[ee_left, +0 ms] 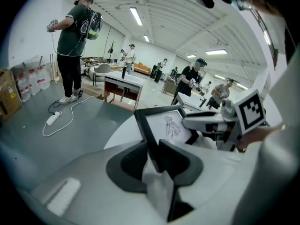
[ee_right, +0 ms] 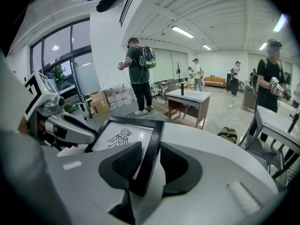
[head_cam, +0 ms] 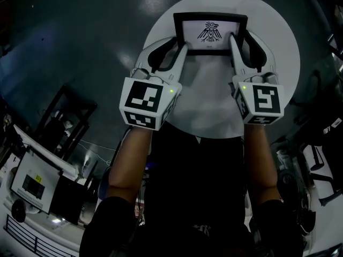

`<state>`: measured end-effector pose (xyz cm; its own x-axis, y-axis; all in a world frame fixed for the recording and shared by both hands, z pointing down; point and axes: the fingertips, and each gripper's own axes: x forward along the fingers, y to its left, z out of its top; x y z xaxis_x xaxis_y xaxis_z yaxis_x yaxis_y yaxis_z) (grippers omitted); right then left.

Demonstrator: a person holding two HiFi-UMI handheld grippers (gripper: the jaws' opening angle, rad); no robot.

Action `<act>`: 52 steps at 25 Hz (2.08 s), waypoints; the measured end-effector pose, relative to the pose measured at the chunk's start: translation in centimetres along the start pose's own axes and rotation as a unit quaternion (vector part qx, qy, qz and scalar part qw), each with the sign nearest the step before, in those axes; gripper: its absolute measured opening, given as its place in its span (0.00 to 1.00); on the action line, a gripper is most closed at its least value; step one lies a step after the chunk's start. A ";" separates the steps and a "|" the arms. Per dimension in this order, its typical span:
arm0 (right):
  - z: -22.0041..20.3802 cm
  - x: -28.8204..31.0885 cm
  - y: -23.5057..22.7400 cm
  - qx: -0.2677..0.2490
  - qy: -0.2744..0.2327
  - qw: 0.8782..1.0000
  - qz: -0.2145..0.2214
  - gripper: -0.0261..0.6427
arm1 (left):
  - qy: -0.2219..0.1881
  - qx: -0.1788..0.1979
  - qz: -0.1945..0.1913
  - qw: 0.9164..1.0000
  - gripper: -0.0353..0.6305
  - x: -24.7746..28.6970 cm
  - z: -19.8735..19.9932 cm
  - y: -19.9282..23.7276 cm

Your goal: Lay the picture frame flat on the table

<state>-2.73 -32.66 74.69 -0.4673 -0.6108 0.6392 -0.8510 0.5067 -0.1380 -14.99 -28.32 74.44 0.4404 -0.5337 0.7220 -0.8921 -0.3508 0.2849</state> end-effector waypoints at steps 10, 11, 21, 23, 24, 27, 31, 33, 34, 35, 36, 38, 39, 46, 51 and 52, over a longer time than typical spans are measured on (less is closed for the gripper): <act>-1.0 0.5 -0.4 -0.035 0.019 0.999 -0.029 0.22 | 0.008 0.020 0.019 1.000 0.17 0.8 -0.1 -0.1; -1.1 0.6 -0.4 -0.035 0.021 0.999 -0.031 0.22 | 0.009 0.021 0.020 1.000 0.17 0.9 -0.2 -0.1; -1.3 0.9 -0.3 -0.058 0.032 0.996 -0.051 0.22 | 0.016 0.054 0.037 0.998 0.17 1.2 -0.3 -0.2; -1.3 0.9 -0.3 -0.070 0.034 0.995 -0.056 0.22 | 0.016 0.056 0.039 0.998 0.17 1.2 -0.3 -0.2; -1.3 0.9 -0.3 -0.078 0.035 0.995 -0.058 0.22 | 0.016 0.056 0.040 0.997 0.16 1.3 -0.4 -0.2; -1.3 0.8 -0.3 -0.087 0.036 0.994 -0.061 0.22 | 0.014 0.056 0.043 0.997 0.16 1.2 -0.3 -0.3; -1.2 0.6 -0.1 -0.082 0.032 0.994 -0.060 0.22 | 0.009 0.061 0.047 0.997 0.16 1.0 -0.3 -0.3; -1.1 0.5 -0.2 -0.075 0.034 0.995 -0.057 0.22 | 0.002 0.069 0.046 0.997 0.16 0.9 -0.1 -0.5; -1.0 0.4 -0.3 -0.074 0.033 0.995 -0.056 0.24 | -0.004 0.071 0.044 0.996 0.17 0.8 0.0 -0.5; -0.8 0.3 -0.3 -0.075 0.030 0.995 -0.056 0.24 | -0.011 0.071 0.041 0.997 0.19 0.6 0.2 -0.5; -0.5 0.2 -0.3 -0.077 0.026 0.995 -0.055 0.25 | -0.019 0.068 0.039 0.997 0.20 0.4 0.4 -0.5; 0.1 -0.3 -0.2 -0.077 0.016 0.996 -0.051 0.25 | -0.039 0.061 0.036 0.997 0.21 -0.1 1.3 -0.4; 0.4 -0.6 0.0 -0.071 0.010 0.996 -0.049 0.25 | -0.048 0.058 0.034 0.997 0.21 -0.4 1.7 -0.4; 3.7 -3.4 1.6 -0.069 -0.043 0.997 -0.018 0.17 | -0.105 0.070 0.022 0.992 0.12 -3.1 4.6 -2.0; 6.4 -6.5 2.6 -0.068 -0.076 0.995 0.001 0.08 | -0.127 0.102 0.015 0.987 0.08 -5.8 7.1 -4.1; 7.0 -7.1 2.7 -0.068 -0.082 0.994 0.005 0.07 | -0.132 0.111 0.016 0.985 0.06 -6.5 7.8 -4.5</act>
<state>-3.37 -31.25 64.45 -0.5173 -0.6914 0.5044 -0.8114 0.5837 -0.0321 -13.01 -29.28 63.53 0.4489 -0.7185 0.5313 -0.8752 -0.4736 0.0989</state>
